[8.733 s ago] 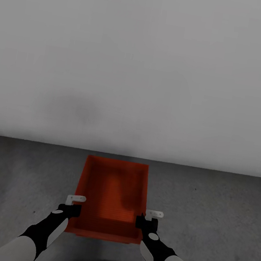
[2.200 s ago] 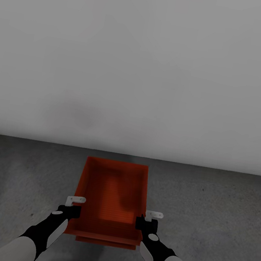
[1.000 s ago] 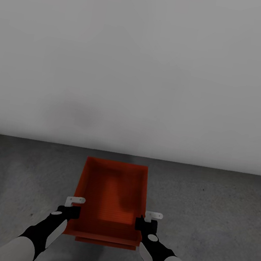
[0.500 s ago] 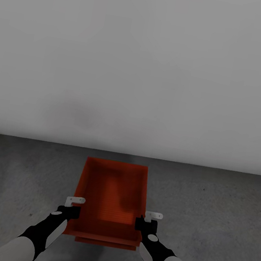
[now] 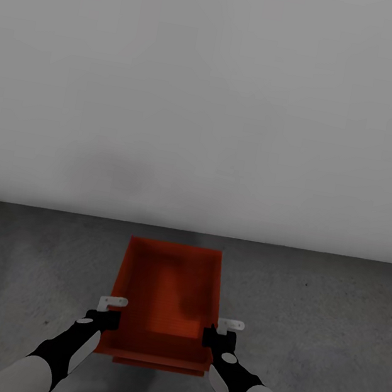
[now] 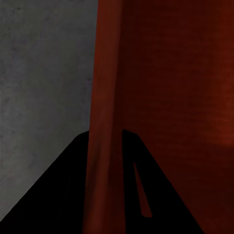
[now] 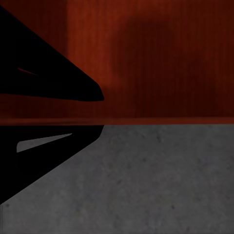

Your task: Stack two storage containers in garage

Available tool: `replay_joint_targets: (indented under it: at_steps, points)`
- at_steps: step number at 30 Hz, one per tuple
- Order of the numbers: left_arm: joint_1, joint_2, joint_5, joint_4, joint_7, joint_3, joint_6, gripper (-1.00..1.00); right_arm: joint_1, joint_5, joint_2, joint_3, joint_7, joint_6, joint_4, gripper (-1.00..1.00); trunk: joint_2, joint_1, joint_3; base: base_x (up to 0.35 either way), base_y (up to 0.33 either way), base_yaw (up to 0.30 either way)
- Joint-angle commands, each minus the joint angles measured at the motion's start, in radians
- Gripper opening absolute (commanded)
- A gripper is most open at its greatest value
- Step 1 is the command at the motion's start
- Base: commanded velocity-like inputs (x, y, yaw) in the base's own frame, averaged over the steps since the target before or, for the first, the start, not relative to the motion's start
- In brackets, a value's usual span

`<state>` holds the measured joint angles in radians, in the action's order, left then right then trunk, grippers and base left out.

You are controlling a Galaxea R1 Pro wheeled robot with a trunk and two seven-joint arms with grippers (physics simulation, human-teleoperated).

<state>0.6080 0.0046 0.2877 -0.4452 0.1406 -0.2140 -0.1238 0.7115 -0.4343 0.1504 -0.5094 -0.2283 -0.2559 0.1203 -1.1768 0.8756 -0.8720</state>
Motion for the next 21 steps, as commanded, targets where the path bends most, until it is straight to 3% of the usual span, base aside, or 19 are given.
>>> replay_joint_targets:
  at_steps: [1, 8, 21]
  points:
    - [0.001, 0.002, 0.012, -0.003, 0.011, 0.056, -0.005, -1.00, 0.000, -0.014, -0.012, 0.032, 0.000, -0.005, -0.031, -1.00, 0.000, 0.000, -0.001, -0.007, 0.000, 0.000]
    - [0.001, 0.001, 0.013, 0.015, 0.011, 0.056, -0.005, -1.00, 0.000, -0.014, -0.012, 0.032, 0.000, -0.005, -0.031, -1.00, 0.000, 0.000, -0.001, -0.128, 0.000, 0.000]
    - [0.001, 0.000, 0.011, 0.015, 0.011, 0.056, -0.004, -1.00, 0.000, -0.014, -0.012, 0.032, 0.000, -0.005, -0.031, -1.00, 0.000, 0.000, -0.001, -0.015, 0.000, 0.000]
